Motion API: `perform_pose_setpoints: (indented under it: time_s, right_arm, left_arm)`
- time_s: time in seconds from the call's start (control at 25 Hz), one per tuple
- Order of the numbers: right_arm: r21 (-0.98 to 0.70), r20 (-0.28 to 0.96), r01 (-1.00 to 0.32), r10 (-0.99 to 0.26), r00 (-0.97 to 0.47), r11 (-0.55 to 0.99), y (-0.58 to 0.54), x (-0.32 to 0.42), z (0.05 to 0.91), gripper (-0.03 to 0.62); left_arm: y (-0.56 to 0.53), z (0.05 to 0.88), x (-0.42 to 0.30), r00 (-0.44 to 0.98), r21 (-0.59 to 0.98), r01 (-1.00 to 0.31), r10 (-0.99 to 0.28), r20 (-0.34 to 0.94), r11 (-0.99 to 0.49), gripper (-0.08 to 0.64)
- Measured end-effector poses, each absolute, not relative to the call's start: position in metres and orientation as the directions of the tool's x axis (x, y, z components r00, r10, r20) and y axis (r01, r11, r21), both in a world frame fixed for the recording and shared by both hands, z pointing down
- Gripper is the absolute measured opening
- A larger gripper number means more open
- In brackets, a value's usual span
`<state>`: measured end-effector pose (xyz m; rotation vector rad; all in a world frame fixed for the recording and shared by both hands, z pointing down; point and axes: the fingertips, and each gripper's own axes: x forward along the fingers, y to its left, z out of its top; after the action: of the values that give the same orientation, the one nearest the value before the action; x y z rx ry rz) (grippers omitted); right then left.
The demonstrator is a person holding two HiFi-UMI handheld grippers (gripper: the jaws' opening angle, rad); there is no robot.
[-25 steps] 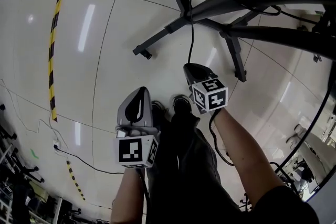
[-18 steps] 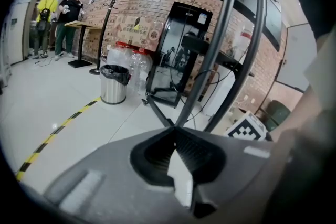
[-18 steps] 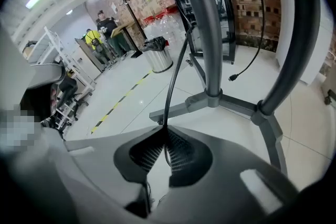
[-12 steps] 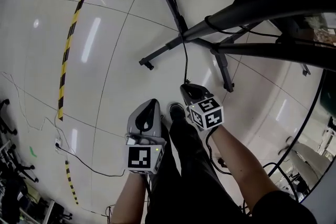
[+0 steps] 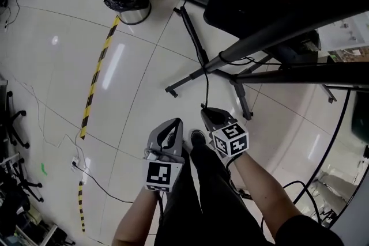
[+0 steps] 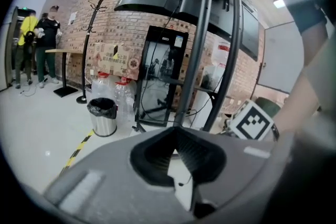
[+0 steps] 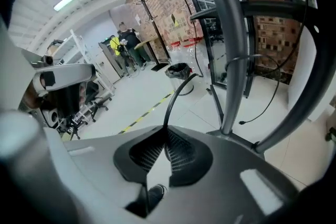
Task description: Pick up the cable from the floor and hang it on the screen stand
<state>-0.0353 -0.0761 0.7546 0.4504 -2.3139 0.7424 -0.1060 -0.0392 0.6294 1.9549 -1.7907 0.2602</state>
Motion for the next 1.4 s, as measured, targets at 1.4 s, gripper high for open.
perform_pose_setpoints:
  time_s: [1.4]
  right_arm:
    - [0.127, 0.407, -0.390, -0.406, -0.818, 0.912, -0.125, -0.007, 0.357, 0.018]
  left_arm:
    - [-0.085, 0.328, -0.084, 0.194, 0.129, -0.976, -0.972, 0.130, -0.177, 0.005]
